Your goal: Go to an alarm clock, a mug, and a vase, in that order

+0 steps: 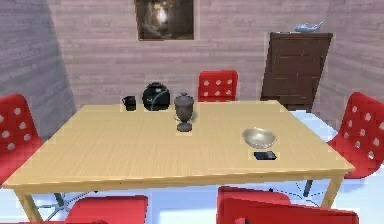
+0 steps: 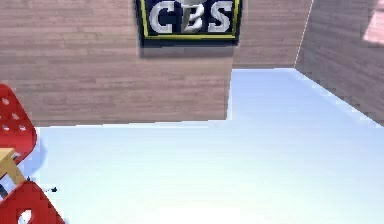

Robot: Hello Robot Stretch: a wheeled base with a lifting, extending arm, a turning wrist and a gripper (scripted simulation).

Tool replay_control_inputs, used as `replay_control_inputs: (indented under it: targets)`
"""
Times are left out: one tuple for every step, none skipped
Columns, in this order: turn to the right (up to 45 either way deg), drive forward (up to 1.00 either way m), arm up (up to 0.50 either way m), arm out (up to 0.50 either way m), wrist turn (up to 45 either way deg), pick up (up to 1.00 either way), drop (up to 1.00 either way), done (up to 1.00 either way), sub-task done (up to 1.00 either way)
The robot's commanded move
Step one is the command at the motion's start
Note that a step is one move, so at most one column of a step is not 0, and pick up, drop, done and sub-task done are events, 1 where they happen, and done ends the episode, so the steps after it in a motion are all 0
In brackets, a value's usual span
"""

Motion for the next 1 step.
replay_control_inputs:
  targets:
    - [0.0, 0.00, 0.00, 0.00, 0.0, 0.00, 0.00, 1.00, 0.00]
